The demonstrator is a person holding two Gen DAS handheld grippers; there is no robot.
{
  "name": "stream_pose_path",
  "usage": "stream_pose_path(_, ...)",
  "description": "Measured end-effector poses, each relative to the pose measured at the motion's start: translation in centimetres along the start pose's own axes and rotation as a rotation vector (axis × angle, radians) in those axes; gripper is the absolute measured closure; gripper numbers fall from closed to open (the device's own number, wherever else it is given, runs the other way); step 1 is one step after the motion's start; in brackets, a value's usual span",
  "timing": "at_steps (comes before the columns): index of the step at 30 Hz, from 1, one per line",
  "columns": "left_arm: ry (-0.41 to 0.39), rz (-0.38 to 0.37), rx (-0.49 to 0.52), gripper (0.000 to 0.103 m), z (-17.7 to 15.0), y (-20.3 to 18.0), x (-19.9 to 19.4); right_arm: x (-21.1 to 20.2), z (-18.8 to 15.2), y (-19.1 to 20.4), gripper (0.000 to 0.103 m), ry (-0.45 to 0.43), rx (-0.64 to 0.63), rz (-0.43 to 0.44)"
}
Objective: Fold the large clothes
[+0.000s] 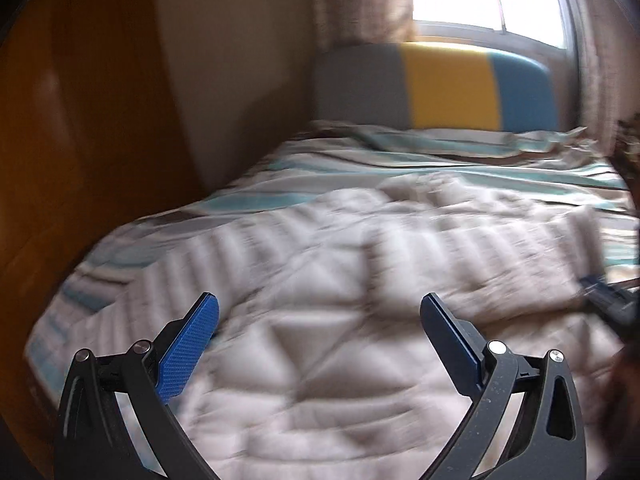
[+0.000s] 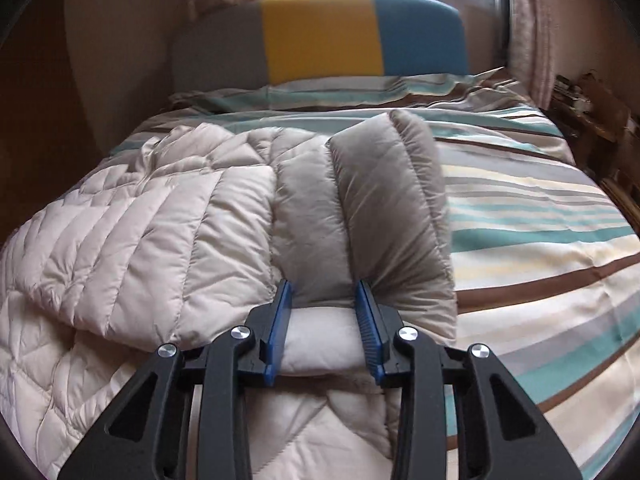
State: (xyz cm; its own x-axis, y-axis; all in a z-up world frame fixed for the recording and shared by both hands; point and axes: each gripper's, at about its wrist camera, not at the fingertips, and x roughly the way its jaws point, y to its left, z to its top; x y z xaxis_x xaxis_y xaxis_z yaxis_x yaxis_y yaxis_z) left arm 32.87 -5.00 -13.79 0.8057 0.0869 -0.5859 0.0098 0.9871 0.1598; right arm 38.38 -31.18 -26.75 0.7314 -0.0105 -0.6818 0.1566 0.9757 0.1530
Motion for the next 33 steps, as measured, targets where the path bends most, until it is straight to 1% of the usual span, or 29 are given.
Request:
stream_pose_path(3, 0.036, -0.043, 0.044, 0.003, 1.2, -3.5, 2.9, -0.2, -0.2, -0.2, 0.07, -0.005, 0.003, 0.0)
stream_pose_path(5, 0.075, -0.056, 0.078, 0.003, 1.6, -5.9, 5.9, 0.0, -0.2, 0.0, 0.069, -0.004, 0.0, -0.006)
stream_pose_path(7, 0.119, -0.051, 0.074, 0.003, 1.5, -7.2, 8.7, -0.1, -0.2, 0.0, 0.069, -0.004, -0.003, -0.013)
stream_pose_path(10, 0.174, -0.002, 0.037, 0.003, 1.0, -7.4, 12.5, -0.4, -0.3, 0.1, 0.069, -0.005, -0.006, -0.018)
stream_pose_path(12, 0.205, -0.001, 0.051, 0.003, 0.2, -7.7, 14.8, -0.4, -0.3, 0.2, 0.069, -0.006, -0.007, -0.019)
stream_pose_path(13, 0.21, -0.02, 0.061, 0.003, -0.9, -7.6, 15.9, -0.4, -0.3, 0.2, 0.07, -0.007, -0.006, -0.017)
stream_pose_path(15, 0.216, -0.062, 0.012, 0.003, -1.5, -6.9, 16.4, -0.4, -0.3, 0.1, 0.07, -0.008, -0.002, -0.013)
stream_pose_path(18, 0.219, -0.07, 0.005, 0.003, -1.7, -6.8, 16.4, -1.1, 0.0, -0.1, 0.069, -0.017, 0.014, -0.013)
stream_pose_path(20, 0.218, -0.068, 0.006, 0.003, -1.7, -6.7, 16.4, -2.0, 0.5, -0.5, 0.069, -0.02, 0.054, -0.014)
stream_pose_path(23, 0.212, -0.061, 0.012, 0.003, -1.9, -6.8, 16.1, -3.6, 2.6, -2.2, 0.069, -0.063, 0.178, 0.012)
stream_pose_path(25, 0.211, -0.061, 0.011, 0.003, -1.9, -6.9, 16.0, -3.5, 4.1, -2.6, 0.068, -0.079, 0.194, -0.008)
stream_pose_path(27, 0.211, -0.063, 0.009, 0.003, -2.0, -6.9, 15.9, -2.2, 5.8, -2.7, 0.068, -0.082, 0.174, -0.038)
stream_pose_path(29, 0.21, -0.063, 0.009, 0.003, -1.6, -6.9, 16.1, -0.9, 6.6, -2.7, 0.069, -0.082, 0.156, -0.065)
stream_pose_path(31, 0.208, -0.062, 0.008, 0.003, -1.7, -7.1, 16.0, 0.9, 6.8, -2.9, 0.069, -0.069, 0.144, -0.09)
stream_pose_path(33, 0.207, -0.061, 0.009, 0.003, -1.7, -7.0, 16.1, 2.8, 6.4, -3.5, 0.07, -0.037, 0.148, -0.117)
